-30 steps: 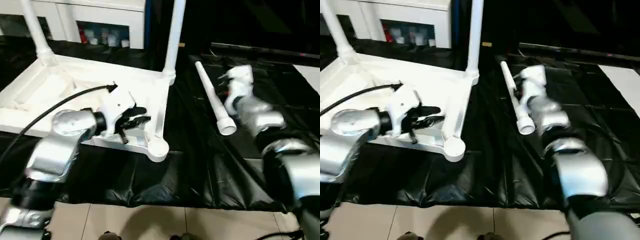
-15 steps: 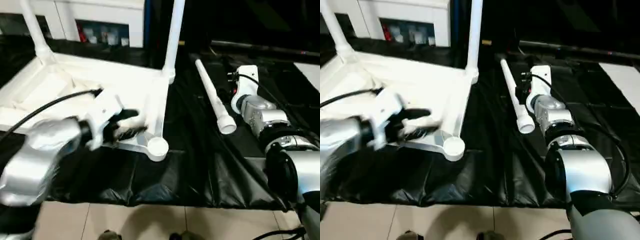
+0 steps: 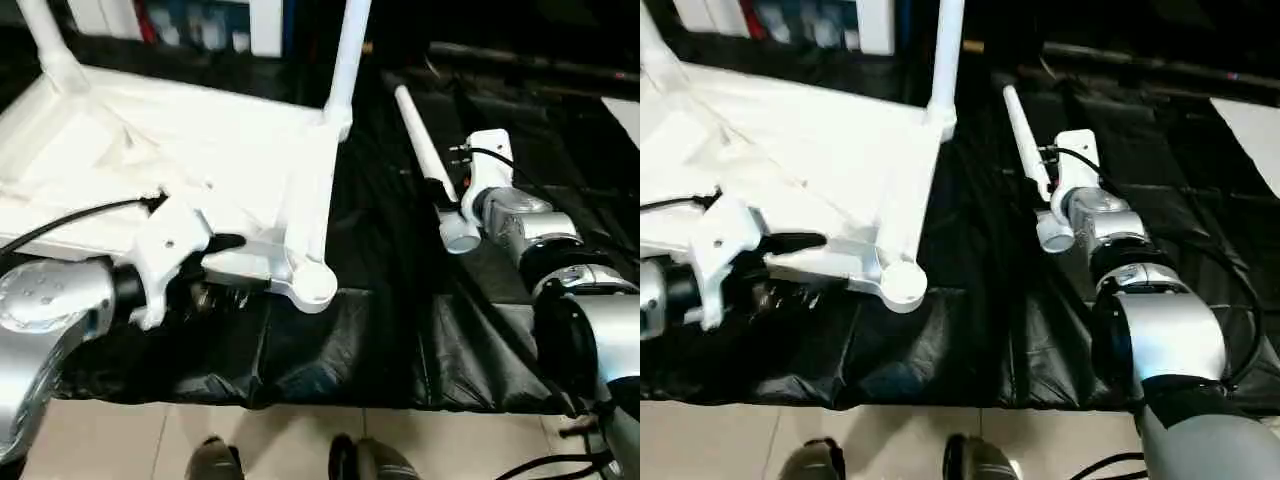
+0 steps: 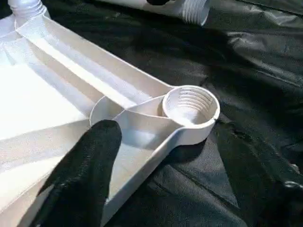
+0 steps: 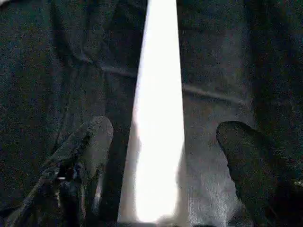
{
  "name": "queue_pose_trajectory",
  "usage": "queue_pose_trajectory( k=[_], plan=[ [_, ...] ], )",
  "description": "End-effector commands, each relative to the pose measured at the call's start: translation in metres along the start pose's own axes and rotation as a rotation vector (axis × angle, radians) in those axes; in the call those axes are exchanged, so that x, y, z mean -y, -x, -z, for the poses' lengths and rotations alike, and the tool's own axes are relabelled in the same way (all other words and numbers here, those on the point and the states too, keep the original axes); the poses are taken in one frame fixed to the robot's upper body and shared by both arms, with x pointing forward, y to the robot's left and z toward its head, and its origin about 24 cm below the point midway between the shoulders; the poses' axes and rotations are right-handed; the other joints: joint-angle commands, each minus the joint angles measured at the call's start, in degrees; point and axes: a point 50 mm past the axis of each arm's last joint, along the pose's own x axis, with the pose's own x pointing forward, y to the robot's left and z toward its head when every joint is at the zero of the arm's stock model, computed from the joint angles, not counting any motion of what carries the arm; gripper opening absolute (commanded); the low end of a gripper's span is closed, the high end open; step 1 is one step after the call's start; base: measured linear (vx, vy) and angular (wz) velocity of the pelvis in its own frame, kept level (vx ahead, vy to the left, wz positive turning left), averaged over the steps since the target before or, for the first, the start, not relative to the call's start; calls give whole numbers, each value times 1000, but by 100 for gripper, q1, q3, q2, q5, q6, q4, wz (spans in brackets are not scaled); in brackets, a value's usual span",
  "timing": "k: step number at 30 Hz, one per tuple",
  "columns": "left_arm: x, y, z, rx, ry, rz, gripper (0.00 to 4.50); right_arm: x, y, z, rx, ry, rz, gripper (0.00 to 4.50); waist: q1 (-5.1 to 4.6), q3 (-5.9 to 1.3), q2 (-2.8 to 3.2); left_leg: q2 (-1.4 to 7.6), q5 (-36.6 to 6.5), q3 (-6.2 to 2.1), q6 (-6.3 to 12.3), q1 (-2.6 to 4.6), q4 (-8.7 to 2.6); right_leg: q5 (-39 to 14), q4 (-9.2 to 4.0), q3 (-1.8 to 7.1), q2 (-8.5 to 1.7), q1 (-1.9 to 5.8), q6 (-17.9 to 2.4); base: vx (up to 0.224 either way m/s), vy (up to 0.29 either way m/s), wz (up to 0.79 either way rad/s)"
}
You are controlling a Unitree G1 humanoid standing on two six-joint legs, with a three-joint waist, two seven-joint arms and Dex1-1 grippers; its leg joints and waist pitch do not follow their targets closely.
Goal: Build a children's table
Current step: Pick table leg
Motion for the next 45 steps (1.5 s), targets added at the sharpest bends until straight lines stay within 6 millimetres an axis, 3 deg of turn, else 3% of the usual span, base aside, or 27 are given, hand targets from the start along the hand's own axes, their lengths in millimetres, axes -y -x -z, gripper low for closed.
queue_pose_trajectory(
  k=[1, 10, 18, 19, 32, 34, 43, 44, 45],
  plan=[
    [3, 7, -4, -10, -14, 7, 386, 7, 3, -4, -35, -64, 8, 403, -1, -393, 100, -137, -320, 149, 83, 96, -341, 125, -232, 200, -200, 389, -1347, 0, 0, 0],
    [4, 15, -7, -64, -17, 51, 386, 12, 8, 8, -193, -214, -40, 403, 0, -323, 123, -144, -394, 145, -51, 109, -353, 75, -240, 208, -208, 389, -1380, 0, 0, 0],
    [4, 22, -8, -90, -13, 57, 386, 10, 9, 21, -282, -186, -70, 403, 11, -263, 106, -137, -467, 135, -141, 112, -370, -131, -266, 207, -227, 370, -1314, 0, 0, 0],
    [4, 23, -8, -92, -13, 59, 392, 9, 9, 22, -288, -190, -74, 369, 10, -260, 104, -137, -486, 133, -151, 112, -372, -159, -266, 206, -228, 369, -1306, 0, 0, 0],
    [3, 34, -8, -145, 8, 109, 392, 16, 13, 29, -313, -253, -77, 281, 24, -273, 102, -138, -538, 130, -283, 129, -384, -258, -275, 210, -236, 367, -1264, 0, 0, 0],
    [4, 32, -9, -133, 11, 121, 392, 19, 14, 32, -317, -263, -61, 246, 24, -273, 97, -139, -548, 133, -300, 124, -382, -234, -274, 212, -237, 373, -1275, 0, 0, 0],
    [3, 31, -10, -130, 5, 124, 392, 24, 14, 42, -315, -309, -16, 199, 46, -306, 79, -139, -597, 135, -329, 133, -382, -359, -284, 210, -237, 374, -1214, 0, 0, 0],
    [1, 30, -10, -129, 2, 115, 392, 25, 14, 45, -305, -331, -7, 194, 55, -364, 79, -137, -591, 134, -338, 141, -372, -347, -269, 207, -241, 397, -1218, 0, 0, 0],
    [1, 29, -10, -129, 1, 112, 392, 25, 14, 45, -301, -338, -5, 191, 56, -349, 74, -138, -630, 135, -350, 131, -375, -383, -276, 208, -237, 389, -1209, 0, 0, 0]
  ],
)
